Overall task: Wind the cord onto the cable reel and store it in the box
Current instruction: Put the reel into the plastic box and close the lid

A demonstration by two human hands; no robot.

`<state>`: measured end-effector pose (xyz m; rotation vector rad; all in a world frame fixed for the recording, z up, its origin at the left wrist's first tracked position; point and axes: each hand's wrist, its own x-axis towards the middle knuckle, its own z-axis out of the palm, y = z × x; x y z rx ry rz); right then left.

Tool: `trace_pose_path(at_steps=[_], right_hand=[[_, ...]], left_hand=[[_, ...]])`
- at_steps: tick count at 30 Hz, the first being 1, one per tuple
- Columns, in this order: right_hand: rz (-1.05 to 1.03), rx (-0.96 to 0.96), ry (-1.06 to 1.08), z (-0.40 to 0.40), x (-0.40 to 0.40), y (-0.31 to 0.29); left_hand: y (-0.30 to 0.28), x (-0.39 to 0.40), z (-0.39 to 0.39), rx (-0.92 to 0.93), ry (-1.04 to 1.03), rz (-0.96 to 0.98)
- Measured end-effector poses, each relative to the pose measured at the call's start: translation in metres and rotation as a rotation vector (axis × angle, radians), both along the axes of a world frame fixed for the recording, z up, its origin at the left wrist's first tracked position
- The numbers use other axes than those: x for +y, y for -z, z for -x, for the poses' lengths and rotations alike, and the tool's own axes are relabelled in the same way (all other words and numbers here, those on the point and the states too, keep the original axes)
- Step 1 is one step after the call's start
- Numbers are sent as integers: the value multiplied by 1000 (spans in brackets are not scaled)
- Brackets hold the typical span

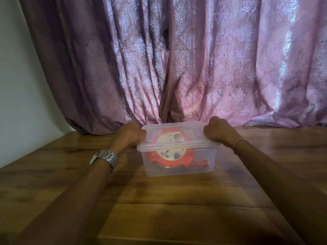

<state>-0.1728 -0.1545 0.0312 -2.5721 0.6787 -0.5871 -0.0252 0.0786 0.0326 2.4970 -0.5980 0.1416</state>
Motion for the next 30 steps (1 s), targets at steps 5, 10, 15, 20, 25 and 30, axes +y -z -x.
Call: trace_pose_path(at_steps=[5, 10, 15, 20, 25, 30], right_hand=[[56, -37, -134, -72, 13, 1], [96, -115, -294, -183, 65, 1], [-9, -215, -479, -267, 147, 0], [-83, -210, -653, -315, 237, -5], [-54, -85, -790, -348, 311, -14], [-112, -19, -902, -366, 363, -22]], left_hand=[[-1, 44, -29, 1, -120, 7], [0, 122, -55, 6, -363, 80], [5, 201, -79, -29, -664, 107], [-1, 275, -79, 29, -881, 57], [-7, 320, -66, 93, -1050, 115], [-12, 340, -52, 124, -1196, 179]])
